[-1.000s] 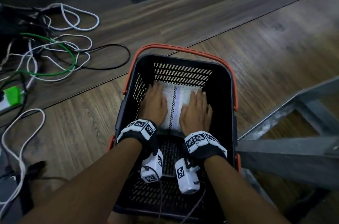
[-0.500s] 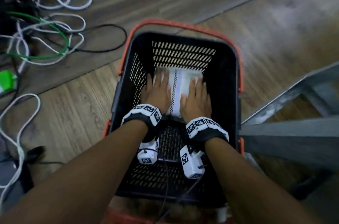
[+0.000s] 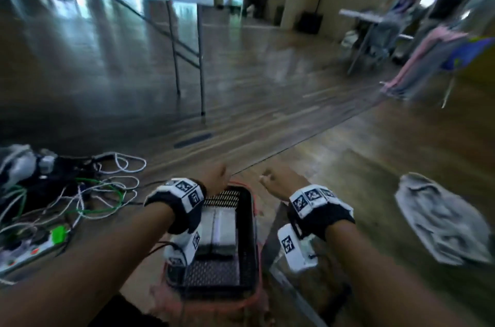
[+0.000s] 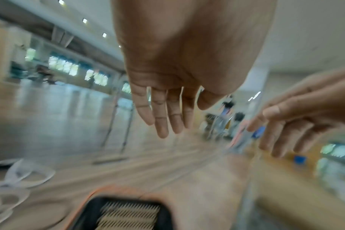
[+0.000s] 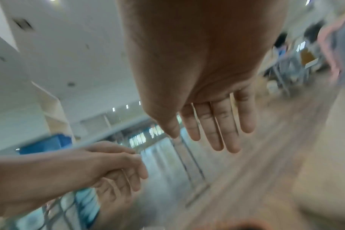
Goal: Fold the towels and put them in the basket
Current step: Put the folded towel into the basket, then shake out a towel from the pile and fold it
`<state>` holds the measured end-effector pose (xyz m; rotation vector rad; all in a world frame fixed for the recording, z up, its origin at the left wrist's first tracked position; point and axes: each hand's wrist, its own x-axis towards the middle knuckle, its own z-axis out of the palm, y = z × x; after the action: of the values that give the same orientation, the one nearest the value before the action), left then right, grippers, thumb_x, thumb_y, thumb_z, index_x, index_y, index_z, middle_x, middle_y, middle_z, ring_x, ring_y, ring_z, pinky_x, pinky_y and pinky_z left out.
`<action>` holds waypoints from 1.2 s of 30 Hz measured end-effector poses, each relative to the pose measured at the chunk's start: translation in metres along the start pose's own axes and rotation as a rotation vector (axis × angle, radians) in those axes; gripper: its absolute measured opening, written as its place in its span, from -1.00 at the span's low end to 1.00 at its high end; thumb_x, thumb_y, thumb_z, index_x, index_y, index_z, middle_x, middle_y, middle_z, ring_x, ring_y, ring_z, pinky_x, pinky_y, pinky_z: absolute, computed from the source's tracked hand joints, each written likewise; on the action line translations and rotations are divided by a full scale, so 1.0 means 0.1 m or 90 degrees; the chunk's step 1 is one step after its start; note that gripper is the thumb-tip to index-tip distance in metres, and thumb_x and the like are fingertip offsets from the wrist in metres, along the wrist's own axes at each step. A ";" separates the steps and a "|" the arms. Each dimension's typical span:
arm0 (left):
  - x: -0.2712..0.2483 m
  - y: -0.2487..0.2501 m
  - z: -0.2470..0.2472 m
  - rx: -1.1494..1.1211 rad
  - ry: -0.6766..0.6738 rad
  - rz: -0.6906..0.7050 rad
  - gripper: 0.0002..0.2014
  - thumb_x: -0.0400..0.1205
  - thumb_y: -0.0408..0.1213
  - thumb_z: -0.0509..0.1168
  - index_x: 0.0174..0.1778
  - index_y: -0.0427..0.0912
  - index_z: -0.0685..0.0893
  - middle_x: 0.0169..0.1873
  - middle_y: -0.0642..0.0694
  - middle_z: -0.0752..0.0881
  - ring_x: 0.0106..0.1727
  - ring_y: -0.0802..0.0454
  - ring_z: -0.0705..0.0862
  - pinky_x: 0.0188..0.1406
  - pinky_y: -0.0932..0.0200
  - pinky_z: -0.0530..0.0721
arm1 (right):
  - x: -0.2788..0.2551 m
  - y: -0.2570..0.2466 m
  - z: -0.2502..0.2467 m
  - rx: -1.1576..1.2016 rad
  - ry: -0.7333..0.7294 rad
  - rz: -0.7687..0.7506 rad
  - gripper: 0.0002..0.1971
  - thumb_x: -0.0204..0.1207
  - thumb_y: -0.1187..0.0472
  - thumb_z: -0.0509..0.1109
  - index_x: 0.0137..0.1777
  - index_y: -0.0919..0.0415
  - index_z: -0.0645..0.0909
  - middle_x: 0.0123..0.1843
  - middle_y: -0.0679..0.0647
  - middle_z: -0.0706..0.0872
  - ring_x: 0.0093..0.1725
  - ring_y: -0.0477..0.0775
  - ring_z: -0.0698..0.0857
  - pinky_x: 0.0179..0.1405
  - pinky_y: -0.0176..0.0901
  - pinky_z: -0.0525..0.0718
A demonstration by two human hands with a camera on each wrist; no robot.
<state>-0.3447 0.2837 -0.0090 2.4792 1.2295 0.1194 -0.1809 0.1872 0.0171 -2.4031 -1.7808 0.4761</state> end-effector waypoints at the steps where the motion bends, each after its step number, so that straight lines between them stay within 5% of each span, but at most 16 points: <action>1: -0.10 0.18 -0.20 0.000 0.028 0.024 -0.67 0.72 -0.14 0.02 0.08 -0.28 0.60 0.14 -0.33 0.68 0.14 -0.23 0.64 0.05 0.07 0.52 | -0.21 0.04 -0.24 -0.005 0.020 0.011 -0.60 0.63 -0.04 0.14 0.28 0.19 0.59 0.29 0.24 0.67 0.23 0.25 0.64 0.26 0.11 0.59; 9: -0.60 1.68 -0.81 0.074 0.126 0.284 -0.65 0.70 -0.08 0.03 0.02 -0.26 0.60 -0.01 -0.29 0.69 0.00 -0.24 0.65 -0.03 -0.02 0.63 | -1.80 0.85 -1.25 -0.028 0.184 0.138 -0.68 0.63 -0.05 0.20 0.20 0.11 0.61 0.24 0.15 0.68 0.19 0.17 0.63 0.22 0.06 0.59; 12: -0.66 2.24 -0.71 0.080 0.117 0.370 -0.67 0.69 -0.03 0.04 0.00 -0.17 0.60 -0.01 -0.24 0.70 -0.11 -0.16 0.59 -0.17 0.07 0.51 | -2.34 1.20 -1.33 0.008 0.230 0.184 -0.71 0.63 0.08 0.25 0.15 0.26 0.66 0.15 0.22 0.73 0.12 0.18 0.66 -0.08 -0.20 0.46; 14: -0.69 2.59 -0.61 0.092 0.108 0.434 -0.68 0.68 -0.01 0.07 -0.01 -0.15 0.61 -0.04 -0.21 0.71 -0.11 -0.16 0.58 -0.18 0.10 0.49 | -2.68 1.41 -1.35 0.009 0.239 0.227 -0.73 0.62 0.09 0.25 0.08 0.27 0.68 0.09 0.22 0.75 0.05 0.18 0.68 -0.19 -0.18 0.41; 17: -0.72 3.02 -0.43 0.095 0.079 0.502 -0.69 0.67 -0.01 0.11 -0.02 -0.15 0.62 -0.08 -0.17 0.72 -0.09 -0.16 0.62 -0.16 0.10 0.51 | -3.12 1.70 -1.35 0.003 0.225 0.305 -0.73 0.62 0.03 0.25 0.08 0.16 0.69 0.08 0.13 0.77 0.06 0.16 0.70 0.02 -0.02 0.64; 20: -0.66 3.33 -0.20 0.094 0.032 0.533 -0.72 0.66 0.00 0.11 -0.10 -0.12 0.59 -0.15 -0.12 0.68 -0.10 -0.17 0.62 -0.19 0.10 0.55 | -3.36 1.94 -1.30 0.006 0.226 0.353 -0.72 0.61 0.04 0.26 0.12 0.16 0.70 0.15 0.12 0.76 0.09 0.15 0.70 0.06 -0.01 0.64; 23: -0.49 3.56 0.09 0.115 0.007 0.548 -0.68 0.65 0.01 0.07 -0.10 -0.14 0.60 -0.18 -0.08 0.67 -0.16 -0.15 0.61 -0.35 0.17 0.41 | -3.41 2.20 -1.19 0.027 0.231 0.381 -0.72 0.61 0.05 0.27 0.12 0.19 0.71 0.15 0.14 0.76 0.10 0.15 0.69 0.03 -0.07 0.58; 28: 0.05 3.78 0.72 0.102 -0.062 0.536 -0.62 0.66 -0.03 0.11 0.35 -0.11 0.47 0.38 -0.12 0.48 0.26 -0.18 0.58 0.10 -0.01 0.54 | -3.09 2.74 -0.82 0.087 0.181 0.427 -0.71 0.61 0.04 0.26 0.15 0.19 0.68 0.18 0.14 0.74 0.19 0.16 0.66 0.23 0.06 0.59; 34: 0.84 4.15 1.32 0.193 -0.050 0.561 -0.73 0.66 -0.13 0.07 0.14 -0.11 0.60 0.24 -0.13 0.59 0.14 -0.11 0.57 0.07 -0.02 0.50 | -2.33 3.52 -0.42 0.100 0.156 0.457 -0.73 0.56 0.03 0.30 0.12 0.13 0.69 0.21 0.14 0.73 0.22 0.17 0.66 0.20 0.01 0.61; 36: 1.13 4.30 1.51 0.201 -0.027 0.571 -0.71 0.65 -0.16 0.06 0.22 -0.08 0.56 0.35 -0.11 0.52 0.26 -0.09 0.50 0.18 -0.06 0.43 | -2.07 3.79 -0.36 0.115 0.165 0.468 -0.67 0.54 0.01 0.29 0.24 0.10 0.61 0.28 0.13 0.68 0.27 0.18 0.64 0.24 0.04 0.59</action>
<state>0.0840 0.0914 -0.0033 3.0977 0.0327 0.1033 0.1220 -0.1208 -0.0149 -2.7584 -0.6831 0.3370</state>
